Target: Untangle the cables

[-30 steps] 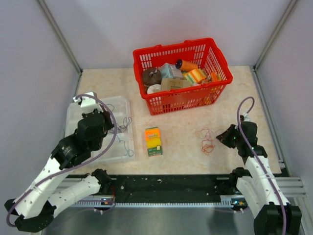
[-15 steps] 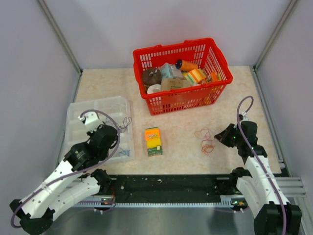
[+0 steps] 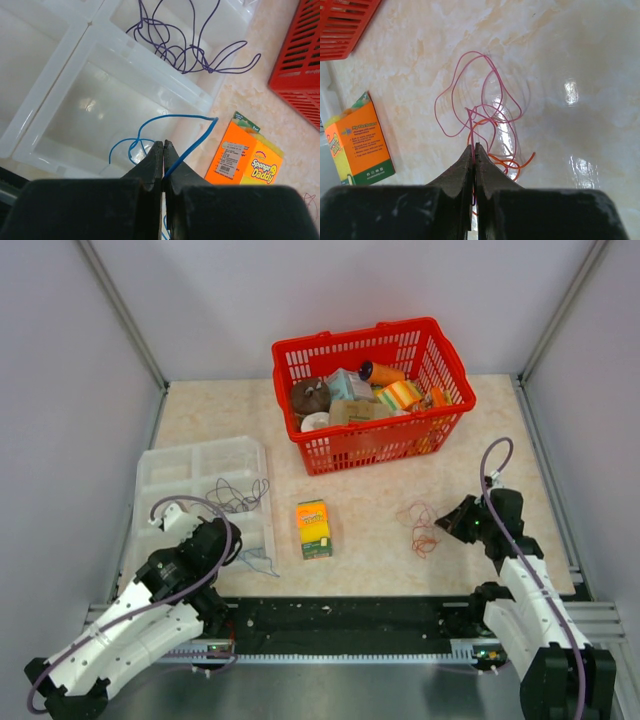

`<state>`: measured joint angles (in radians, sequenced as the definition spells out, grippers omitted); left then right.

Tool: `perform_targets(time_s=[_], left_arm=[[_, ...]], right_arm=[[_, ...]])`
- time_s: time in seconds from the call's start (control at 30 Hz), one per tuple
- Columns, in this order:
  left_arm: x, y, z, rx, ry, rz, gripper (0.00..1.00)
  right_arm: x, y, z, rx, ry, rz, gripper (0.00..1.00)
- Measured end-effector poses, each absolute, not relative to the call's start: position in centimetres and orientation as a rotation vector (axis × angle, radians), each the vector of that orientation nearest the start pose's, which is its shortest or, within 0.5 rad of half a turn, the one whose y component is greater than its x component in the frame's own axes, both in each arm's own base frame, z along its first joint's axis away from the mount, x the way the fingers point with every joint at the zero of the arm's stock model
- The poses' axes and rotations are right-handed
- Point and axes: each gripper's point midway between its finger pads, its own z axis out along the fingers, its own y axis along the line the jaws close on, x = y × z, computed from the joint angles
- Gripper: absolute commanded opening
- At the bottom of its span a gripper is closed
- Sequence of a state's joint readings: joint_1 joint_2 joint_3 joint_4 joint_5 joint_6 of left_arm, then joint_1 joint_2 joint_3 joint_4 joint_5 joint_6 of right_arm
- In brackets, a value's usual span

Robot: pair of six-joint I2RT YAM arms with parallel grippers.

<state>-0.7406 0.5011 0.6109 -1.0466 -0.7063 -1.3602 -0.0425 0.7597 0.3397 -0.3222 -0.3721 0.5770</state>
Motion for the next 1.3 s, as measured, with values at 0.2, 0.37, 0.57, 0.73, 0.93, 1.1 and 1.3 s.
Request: perform_targets(time_s=[0.2,0.37,0.57,0.73,0.93,1.1,1.3], left_arm=[[17.4,-3.9,13.4,-1.063,1.962,-0.237,0.00],[18.3,-2.8,14.2,-1.074,1.873,-0.188,0.00],[20.0,-1.5,16.4,-1.022,1.772,-0.077,0.00],[21.6,-1.1,18.8,-0.969,1.690,-0.059,0.00],[21.6,-1.0,17.6,-1.001,1.678,-0.072,0.00],[20.4,-1.2,14.4,-1.087,1.740,-0.098,0.00],[19.7,-2.0,13.1,-1.183,1.769,-0.160,0.00]], right_arm=[[22.5,7.8,6.7,0.524,2.293,0.714,0.00],[22.3,7.9,6.5,0.523,2.299,0.723,0.00],[22.4,8.0,6.6,0.519,2.297,0.729,0.00],[22.5,8.0,6.6,0.514,2.293,0.735,0.00],[22.6,8.2,6.6,0.510,2.296,0.747,0.00],[22.5,8.3,6.4,0.509,2.299,0.752,0.00],[22.4,8.4,6.1,0.509,2.305,0.763,0.00]])
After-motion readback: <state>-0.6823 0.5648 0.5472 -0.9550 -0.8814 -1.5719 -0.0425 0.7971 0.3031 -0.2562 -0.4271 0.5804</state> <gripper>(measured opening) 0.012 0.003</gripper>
